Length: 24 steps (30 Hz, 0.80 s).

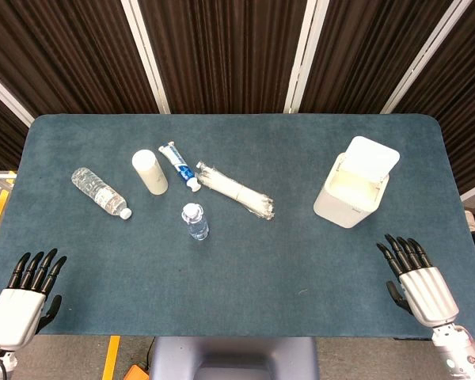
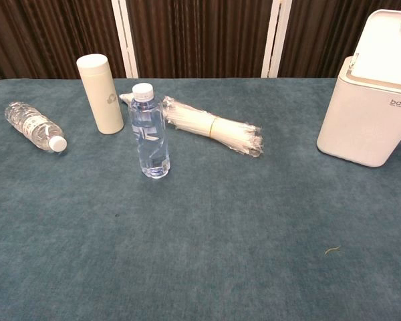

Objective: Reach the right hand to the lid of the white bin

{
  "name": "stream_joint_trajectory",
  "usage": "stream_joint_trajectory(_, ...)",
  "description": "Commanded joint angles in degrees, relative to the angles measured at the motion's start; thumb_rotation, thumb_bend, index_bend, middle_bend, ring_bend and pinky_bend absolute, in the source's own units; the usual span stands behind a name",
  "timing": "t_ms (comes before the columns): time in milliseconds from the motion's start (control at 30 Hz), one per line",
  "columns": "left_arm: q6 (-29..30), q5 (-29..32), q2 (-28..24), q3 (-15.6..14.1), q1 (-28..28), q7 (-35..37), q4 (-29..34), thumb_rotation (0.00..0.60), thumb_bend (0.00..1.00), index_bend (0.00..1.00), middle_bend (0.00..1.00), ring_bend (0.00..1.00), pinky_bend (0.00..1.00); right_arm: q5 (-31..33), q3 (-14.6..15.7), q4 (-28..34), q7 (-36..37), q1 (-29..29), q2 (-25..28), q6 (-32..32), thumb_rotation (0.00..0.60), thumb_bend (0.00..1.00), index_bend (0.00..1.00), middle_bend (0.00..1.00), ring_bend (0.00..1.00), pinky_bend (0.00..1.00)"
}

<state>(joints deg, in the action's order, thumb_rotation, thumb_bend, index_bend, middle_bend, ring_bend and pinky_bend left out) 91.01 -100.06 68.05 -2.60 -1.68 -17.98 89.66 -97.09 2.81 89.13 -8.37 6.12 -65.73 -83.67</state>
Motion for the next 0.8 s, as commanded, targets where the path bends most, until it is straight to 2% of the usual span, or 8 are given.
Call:
stream_joint_trajectory(33,-0.2,0.0,0.2,-0.1,-0.1,-0.2,-0.1,0.6,0.46,0.0,0.0,0.0,0.0,-0.3,0.1,-0.1,-0.2,0.0,-0.1,0.0,0.6,0.52,0.0,0.07,0.05,0.19)
stream_joint_trajectory(167,-1.0,0.5,0.2,0.0,-0.4,-0.3,-0.1,0.6,0.46,0.0,0.0,0.0,0.0,-0.6,-0.5,-0.4,0.4,0.4,-0.6,-0.5,0.6,0.52,0.0,0.08,0.06,0.19)
stream_joint_trajectory(233,-1.0,0.7,0.1,0.1,-0.4,0.1,-0.1,0.6,0.46,0.0,0.0,0.0,0.0,-0.3,-2.2,0.4,1.2,1.7,-0.8,-0.5,0.6,0.52,0.0,0.17,0.12,0.25)
stream_joint_trajectory(400,-0.9,0.8,0.0,0.1,-0.4,0.1,0.1,0.6,0.46,0.0,0.0,0.0,0.0,11.3,-14.9,6.9,-6.2,10.9,0.1,7.2,0.6,0.52,0.06,0.68,0.72,0.81)
stream_joint_trajectory(467,-0.9,0.8,0.1,0.2,-0.4,0.0,0.0,0.6,0.46,0.0,0.0,0.0,0.0,19.0,-20.3,7.5,-11.6,15.3,0.2,11.5,0.6,0.52,0.11,0.8,0.85,0.93)
stream_joint_trajectory(600,-2.2,2.1,0.5,0.6,-1.0,-0.4,0.0,0.6,0.46,0.0,0.0,0.0,0.0,37.3,-28.5,6.4,-23.6,24.3,1.0,20.3,0.6,0.52,0.14,0.91,0.95,1.0)
stream_joint_trajectory(700,-3.6,3.6,0.8,1.2,-1.6,-0.7,-0.1,0.6,0.46,0.0,0.0,0.0,0.0,48.9,-30.5,4.6,-30.4,29.2,2.1,24.4,0.6,0.53,0.17,0.98,1.0,1.0)
stream_joint_trajectory(800,-4.2,4.2,1.0,1.3,-1.8,-0.9,-0.3,0.6,0.46,0.0,0.0,0.0,0.0,54.6,-30.4,1.8,-34.6,32.4,1.3,24.0,0.6,0.53,0.2,1.0,1.0,1.0)
